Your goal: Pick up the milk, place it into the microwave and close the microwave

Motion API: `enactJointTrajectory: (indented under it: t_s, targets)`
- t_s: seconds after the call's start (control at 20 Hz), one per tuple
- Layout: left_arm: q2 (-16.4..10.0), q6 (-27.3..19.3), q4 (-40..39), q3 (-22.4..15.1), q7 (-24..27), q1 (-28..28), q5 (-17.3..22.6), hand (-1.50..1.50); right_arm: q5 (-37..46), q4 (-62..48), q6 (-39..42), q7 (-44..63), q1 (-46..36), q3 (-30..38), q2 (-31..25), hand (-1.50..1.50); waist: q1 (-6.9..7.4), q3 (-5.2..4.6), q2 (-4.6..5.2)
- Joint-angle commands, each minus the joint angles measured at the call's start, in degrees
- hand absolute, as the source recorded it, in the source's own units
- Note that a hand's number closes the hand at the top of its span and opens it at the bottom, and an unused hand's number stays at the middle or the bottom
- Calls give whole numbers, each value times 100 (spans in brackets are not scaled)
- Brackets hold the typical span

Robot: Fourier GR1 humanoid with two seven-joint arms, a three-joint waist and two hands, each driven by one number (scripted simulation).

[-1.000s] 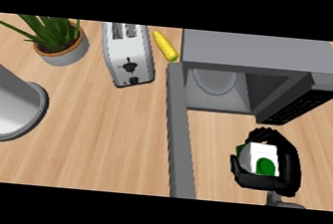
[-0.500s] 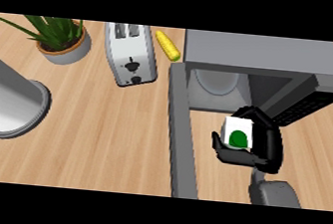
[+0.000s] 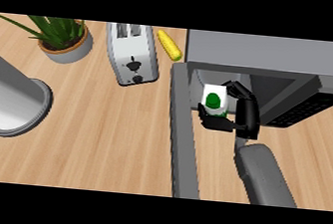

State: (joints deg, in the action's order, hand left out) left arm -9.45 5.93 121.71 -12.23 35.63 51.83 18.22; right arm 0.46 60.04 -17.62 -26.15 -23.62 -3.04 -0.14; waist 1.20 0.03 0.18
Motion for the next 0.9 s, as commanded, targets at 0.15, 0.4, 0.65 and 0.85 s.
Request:
enactJointTrajectory:
  t_s: [0.15,0.4,0.65,0.85]
  targets:
    - [-37,85,-193,182,-7,-133,86,-150,-387,-2119,-48,-632,-1354,611,-52,150,58,3,27]
    - [-148,368,-115,151,241,65,84,-150,-179,-3333,-614,-951,-2077,902,-227,150,211,8,75]
    - [-227,327,-68,261,26,21,152,-150,55,-4186,-877,-1313,-2335,949,-409,150,247,11,106]
    - [-264,506,-205,229,200,71,135,-150,106,-4591,-759,-1360,-2650,1015,-697,150,406,15,146]
